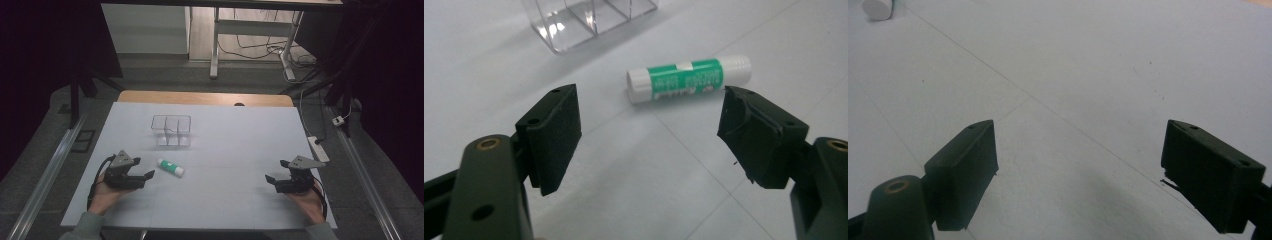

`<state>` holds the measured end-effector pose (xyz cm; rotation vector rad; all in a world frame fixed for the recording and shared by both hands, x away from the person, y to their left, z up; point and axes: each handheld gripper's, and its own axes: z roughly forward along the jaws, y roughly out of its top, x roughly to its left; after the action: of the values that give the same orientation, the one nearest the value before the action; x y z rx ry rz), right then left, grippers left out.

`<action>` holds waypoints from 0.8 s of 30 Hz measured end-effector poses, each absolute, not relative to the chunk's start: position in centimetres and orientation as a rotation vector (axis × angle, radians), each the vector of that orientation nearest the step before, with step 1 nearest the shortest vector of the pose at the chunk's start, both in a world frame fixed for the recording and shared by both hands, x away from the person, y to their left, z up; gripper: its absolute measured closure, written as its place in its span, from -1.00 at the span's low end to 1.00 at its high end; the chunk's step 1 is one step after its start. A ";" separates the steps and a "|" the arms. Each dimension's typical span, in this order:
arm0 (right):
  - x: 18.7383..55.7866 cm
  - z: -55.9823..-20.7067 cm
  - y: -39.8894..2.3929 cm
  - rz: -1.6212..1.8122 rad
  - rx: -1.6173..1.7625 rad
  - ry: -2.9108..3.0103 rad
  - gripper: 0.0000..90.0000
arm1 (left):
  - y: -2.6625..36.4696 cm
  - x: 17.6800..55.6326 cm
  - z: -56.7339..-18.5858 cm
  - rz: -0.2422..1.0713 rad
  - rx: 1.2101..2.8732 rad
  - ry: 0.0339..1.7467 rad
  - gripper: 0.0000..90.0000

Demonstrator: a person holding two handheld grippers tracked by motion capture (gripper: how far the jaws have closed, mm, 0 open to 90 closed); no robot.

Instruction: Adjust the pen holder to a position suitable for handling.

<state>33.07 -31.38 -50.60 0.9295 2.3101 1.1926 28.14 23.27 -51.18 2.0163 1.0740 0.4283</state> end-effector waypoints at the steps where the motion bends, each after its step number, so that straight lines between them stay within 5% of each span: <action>1: 33.1 -50.6 -31.4 1.194 0.931 2.309 -0.66 | 23.4 28.4 -51.0 0.436 2.003 1.080 -0.44; 24: 33.2 -51.0 -31.2 1.171 0.949 2.335 -0.67 | 24.4 33.5 -50.4 0.508 2.004 1.144 -0.37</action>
<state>33.21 -31.22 -50.97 0.9494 2.3347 1.1714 33.47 24.44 -50.45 2.0044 1.1437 0.5080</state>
